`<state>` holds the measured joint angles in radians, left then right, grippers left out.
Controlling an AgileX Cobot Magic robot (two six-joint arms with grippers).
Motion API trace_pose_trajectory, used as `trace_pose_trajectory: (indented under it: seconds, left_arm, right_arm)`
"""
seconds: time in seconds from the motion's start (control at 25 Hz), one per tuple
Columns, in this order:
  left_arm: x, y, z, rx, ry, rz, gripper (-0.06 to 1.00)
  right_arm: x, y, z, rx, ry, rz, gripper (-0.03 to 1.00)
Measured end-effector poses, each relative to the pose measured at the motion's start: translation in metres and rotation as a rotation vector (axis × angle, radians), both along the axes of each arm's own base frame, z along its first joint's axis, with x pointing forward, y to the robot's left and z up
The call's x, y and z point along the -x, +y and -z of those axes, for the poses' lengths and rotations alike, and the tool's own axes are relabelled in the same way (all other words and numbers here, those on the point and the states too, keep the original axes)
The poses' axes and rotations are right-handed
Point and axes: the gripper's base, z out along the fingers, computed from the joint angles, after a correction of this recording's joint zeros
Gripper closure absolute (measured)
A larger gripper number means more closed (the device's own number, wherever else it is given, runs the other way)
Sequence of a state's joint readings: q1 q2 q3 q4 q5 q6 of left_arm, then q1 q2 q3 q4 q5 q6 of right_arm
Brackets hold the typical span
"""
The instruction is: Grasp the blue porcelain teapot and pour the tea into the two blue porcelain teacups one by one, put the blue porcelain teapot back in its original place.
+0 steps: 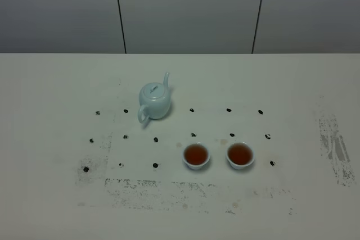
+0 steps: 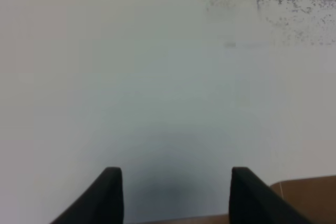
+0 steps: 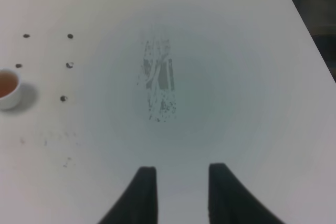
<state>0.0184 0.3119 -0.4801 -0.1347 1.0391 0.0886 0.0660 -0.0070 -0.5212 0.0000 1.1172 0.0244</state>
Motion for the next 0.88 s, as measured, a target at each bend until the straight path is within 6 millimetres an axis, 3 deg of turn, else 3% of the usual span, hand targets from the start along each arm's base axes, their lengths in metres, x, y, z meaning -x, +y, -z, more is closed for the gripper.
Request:
trace_pose_trajectory:
  seconds: [0.88]
  left_arm:
    - [0.042, 0.001, 0.003, 0.009, -0.257, -0.014, 0.46]
  right_arm:
    - [0.000, 0.000, 0.000, -0.001, 0.000, 0.000, 0.74]
